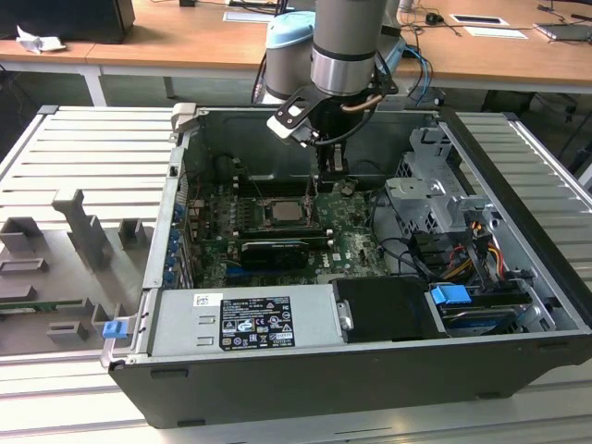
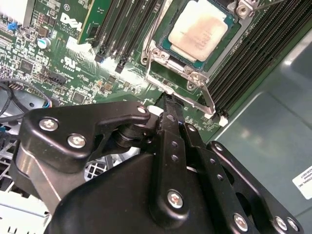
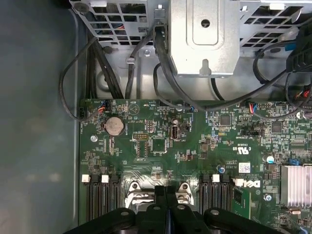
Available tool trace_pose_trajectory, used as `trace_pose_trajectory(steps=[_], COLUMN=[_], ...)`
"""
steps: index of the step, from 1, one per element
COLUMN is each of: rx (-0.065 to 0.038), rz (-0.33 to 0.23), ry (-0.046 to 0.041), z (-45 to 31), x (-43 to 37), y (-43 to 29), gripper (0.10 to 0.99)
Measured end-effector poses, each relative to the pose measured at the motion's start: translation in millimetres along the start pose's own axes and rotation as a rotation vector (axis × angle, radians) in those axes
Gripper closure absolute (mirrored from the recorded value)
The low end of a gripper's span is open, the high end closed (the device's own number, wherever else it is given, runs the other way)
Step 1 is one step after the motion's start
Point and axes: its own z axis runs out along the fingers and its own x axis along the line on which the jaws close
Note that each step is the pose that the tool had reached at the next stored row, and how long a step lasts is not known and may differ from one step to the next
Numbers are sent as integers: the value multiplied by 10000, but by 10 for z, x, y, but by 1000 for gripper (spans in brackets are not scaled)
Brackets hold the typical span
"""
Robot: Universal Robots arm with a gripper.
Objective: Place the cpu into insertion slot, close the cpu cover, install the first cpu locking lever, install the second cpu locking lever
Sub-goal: 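Close the cpu cover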
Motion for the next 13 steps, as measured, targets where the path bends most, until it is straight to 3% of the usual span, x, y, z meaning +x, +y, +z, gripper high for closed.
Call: trace_pose_trajectory(steps=[13], rx=[-1], rz=[-3], ry=[1], z=[25], x=[1], y=[-118], gripper=[980])
